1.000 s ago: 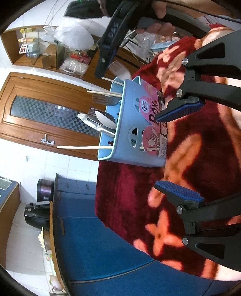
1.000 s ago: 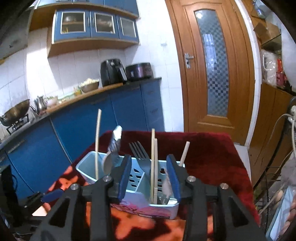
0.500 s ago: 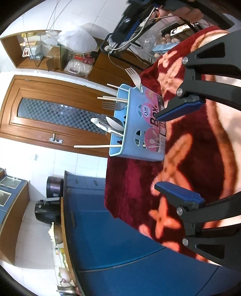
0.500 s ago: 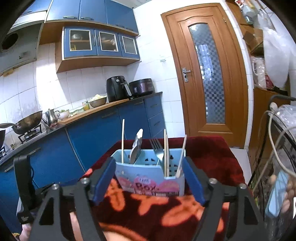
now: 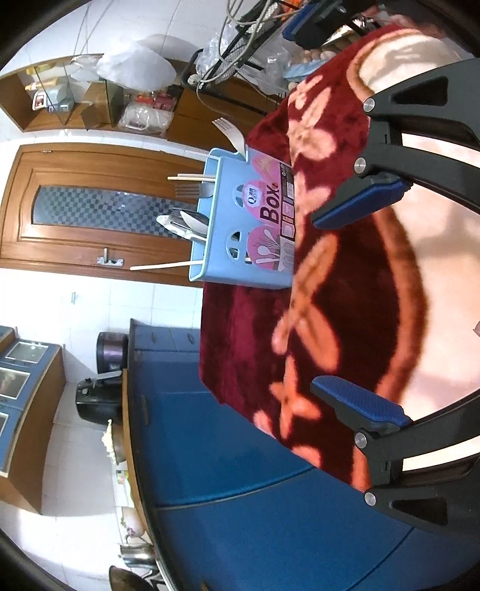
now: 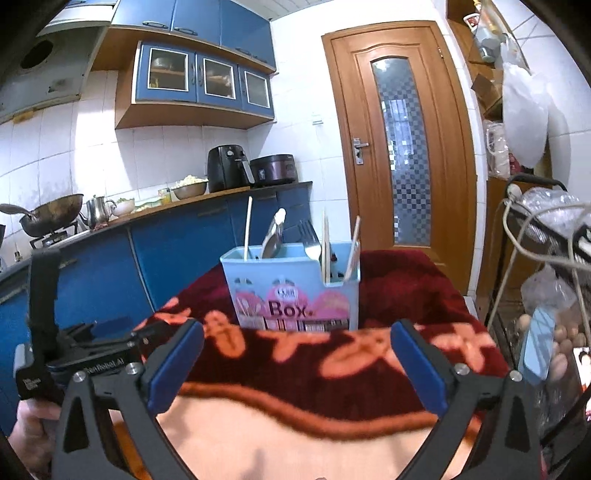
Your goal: Organize utensils
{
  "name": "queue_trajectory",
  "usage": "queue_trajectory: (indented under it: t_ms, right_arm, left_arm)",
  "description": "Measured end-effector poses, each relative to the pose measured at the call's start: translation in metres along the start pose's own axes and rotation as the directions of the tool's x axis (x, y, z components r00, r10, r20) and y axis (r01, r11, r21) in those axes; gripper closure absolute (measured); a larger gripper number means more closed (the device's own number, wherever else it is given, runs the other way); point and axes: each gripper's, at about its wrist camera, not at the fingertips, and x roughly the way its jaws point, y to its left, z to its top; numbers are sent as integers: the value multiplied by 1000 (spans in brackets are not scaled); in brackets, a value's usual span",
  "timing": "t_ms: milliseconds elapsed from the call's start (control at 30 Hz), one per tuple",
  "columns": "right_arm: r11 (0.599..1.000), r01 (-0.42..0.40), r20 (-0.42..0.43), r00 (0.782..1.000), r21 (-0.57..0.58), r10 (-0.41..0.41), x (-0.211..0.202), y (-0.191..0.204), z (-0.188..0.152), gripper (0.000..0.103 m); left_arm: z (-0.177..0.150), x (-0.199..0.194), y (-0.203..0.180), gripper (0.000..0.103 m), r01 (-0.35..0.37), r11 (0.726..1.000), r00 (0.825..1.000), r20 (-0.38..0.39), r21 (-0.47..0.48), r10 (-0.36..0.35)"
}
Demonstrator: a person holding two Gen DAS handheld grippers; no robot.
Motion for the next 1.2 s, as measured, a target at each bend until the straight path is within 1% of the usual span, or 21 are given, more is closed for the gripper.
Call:
queue_trajectory:
  t_ms: [200,333,467,600,667,800,1000,1200]
  right_arm:
    - [999,36,6,999,8,-36,3,-1,-33,0]
    - [997,75,17,997,15,-75,5,-4,-45,0]
    - [994,106,46,993,37,-107,2,-7,-45,0]
    - [992,111,38,993,63,-114,4,-11,-49,0]
    - [990,128,35,991,59,-131,6,-10,-51,0]
    - [991,129,49,990,42,-131,6,-8,-53,0]
    - [989,135,42,990,59,-138,7,-11,-53,0]
    - [990,137,45,989,45,-139,9,-10,-53,0]
  left_arm:
    - [-19,-1,-2,21,-15,1000,999,47,3,15]
    - [-26,-1,-4,20,-5,1000,998,56,0,5]
    - [-30,-5,-9,20,-17,1000,996,83,21,16]
    - [-34,-8,-13,20,-25,999,994,107,42,20]
    - [-34,-7,-14,20,-28,999,994,109,47,22]
    - [-34,-6,-14,20,-32,999,994,104,42,27]
    - [-35,-5,-12,20,-28,999,995,98,28,25]
    - [-36,-5,-12,20,-29,999,995,101,27,26]
